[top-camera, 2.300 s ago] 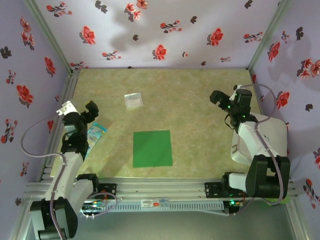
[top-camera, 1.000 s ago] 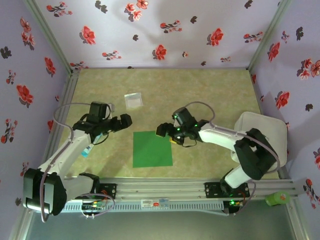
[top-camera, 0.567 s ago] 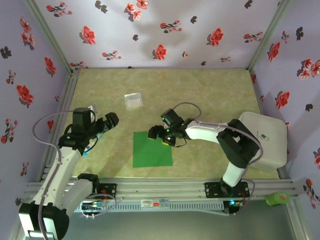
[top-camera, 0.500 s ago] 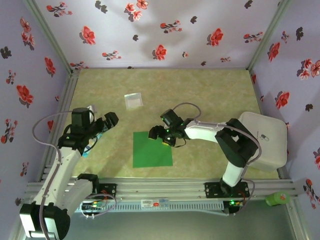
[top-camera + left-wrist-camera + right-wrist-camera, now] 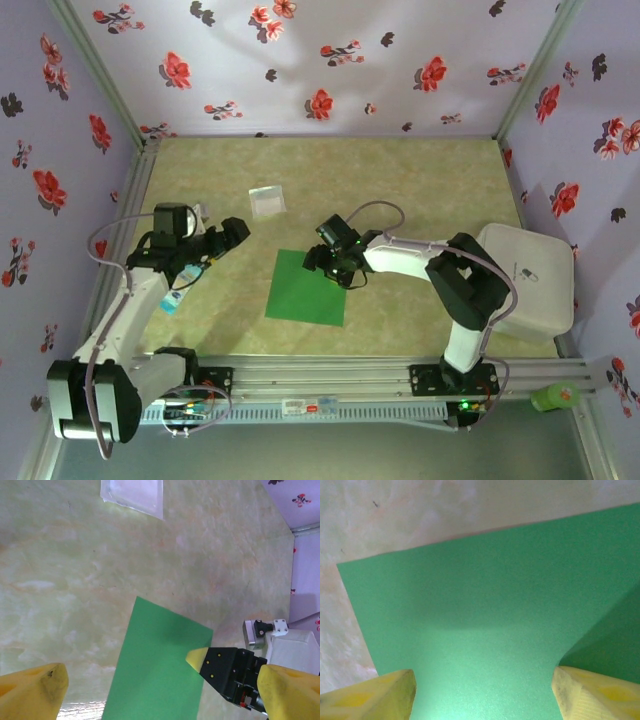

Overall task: Fold a paper plane with a square sheet of paper (pick it up from the middle)
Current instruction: Move the square sheet of paper to the center of the table.

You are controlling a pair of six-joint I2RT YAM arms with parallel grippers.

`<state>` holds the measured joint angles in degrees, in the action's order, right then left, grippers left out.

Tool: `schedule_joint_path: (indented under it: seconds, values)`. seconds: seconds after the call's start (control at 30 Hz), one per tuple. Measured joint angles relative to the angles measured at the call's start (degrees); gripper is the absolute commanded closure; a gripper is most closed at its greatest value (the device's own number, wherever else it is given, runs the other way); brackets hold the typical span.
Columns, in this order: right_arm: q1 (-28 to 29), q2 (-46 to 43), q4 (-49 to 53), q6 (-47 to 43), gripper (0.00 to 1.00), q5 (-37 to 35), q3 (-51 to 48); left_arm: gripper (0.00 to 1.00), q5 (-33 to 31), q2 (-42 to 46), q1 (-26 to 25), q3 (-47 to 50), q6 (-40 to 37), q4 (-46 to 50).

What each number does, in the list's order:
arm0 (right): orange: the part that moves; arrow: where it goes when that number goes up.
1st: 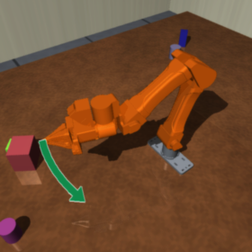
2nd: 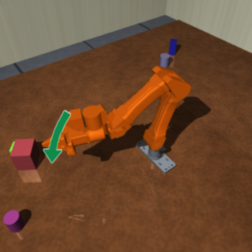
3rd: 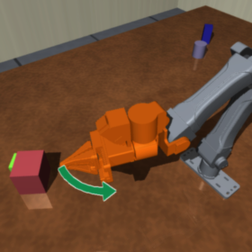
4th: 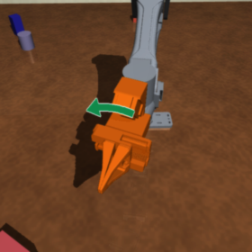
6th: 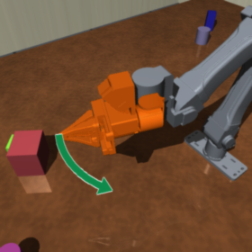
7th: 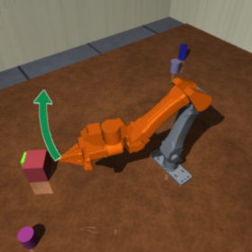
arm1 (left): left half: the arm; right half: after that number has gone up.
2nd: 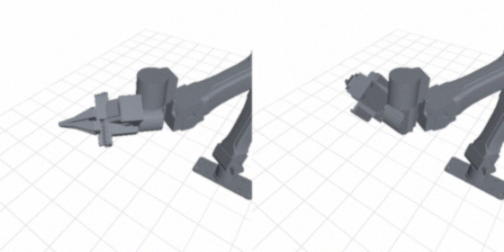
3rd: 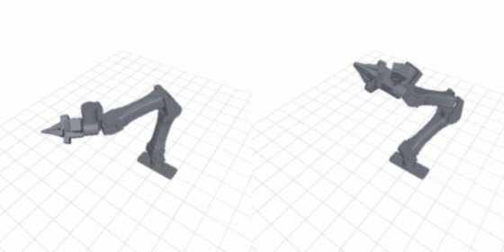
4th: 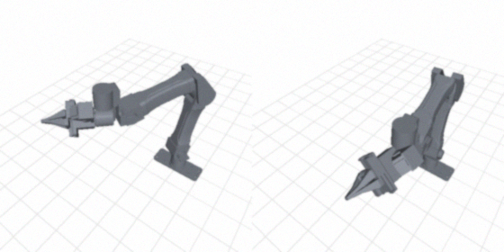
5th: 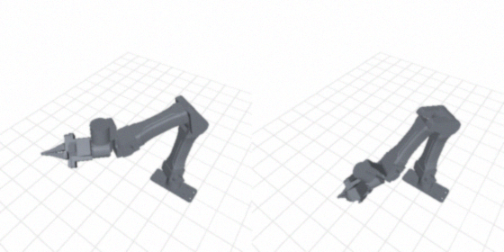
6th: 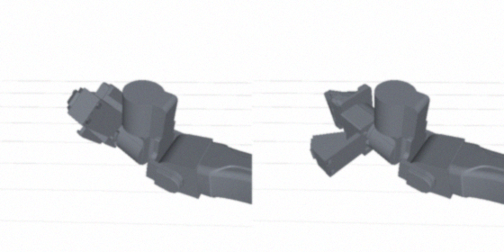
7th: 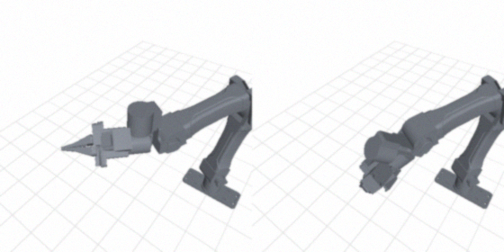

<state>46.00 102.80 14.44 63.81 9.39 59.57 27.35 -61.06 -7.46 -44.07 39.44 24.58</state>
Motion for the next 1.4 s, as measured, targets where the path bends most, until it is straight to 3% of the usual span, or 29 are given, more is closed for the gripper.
schedule_joint_path:
  seconds: [0.33,0.53,0.73,0.87,1.1,1.23,1.4]
  values:
    - [0.6,-1.7,-7.0,2.8,0.23,-1.8,-2.7,0.08,1.3,-2.8,-2.8,-2.4,-0.7,1.0]
    - [-0.3,-8.9,-5.6,0.7,0.21,-3.3,-3.4,0.12,-2.2,-3.0,-9.6,-2.4,2.1,0.9]
    - [-7.3,-18.4,-5.2,-0.8,0.20,-4.5,-9.6,0.19,-8.1,-6.2,-17.4,-3.4,5.0,1.6]
    - [-13.0,-21.0,-3.7,-1.8,0.19,-3.6,-13.9,0.24,-12.3,-13.3,-23.6,-8.5,5.7,4.9]
    - [-16.1,-25.5,-1.2,-4.8,0.15,-2.8,-17.2,0.20,-20.4,-31.5,-33.5,-25.7,2.9,16.6]
    - [-17.6,-28.2,-1.3,-5.9,0.10,-2.9,-19.2,0.17,-22.5,-41.7,-35.7,-34.8,-1.0,21.8]
    - [-18.3,-30.5,-2.2,-7.9,0.02,-3.2,-21.1,0.16,-22.9,-48.0,-36.3,-37.9,-4.3,27.0]
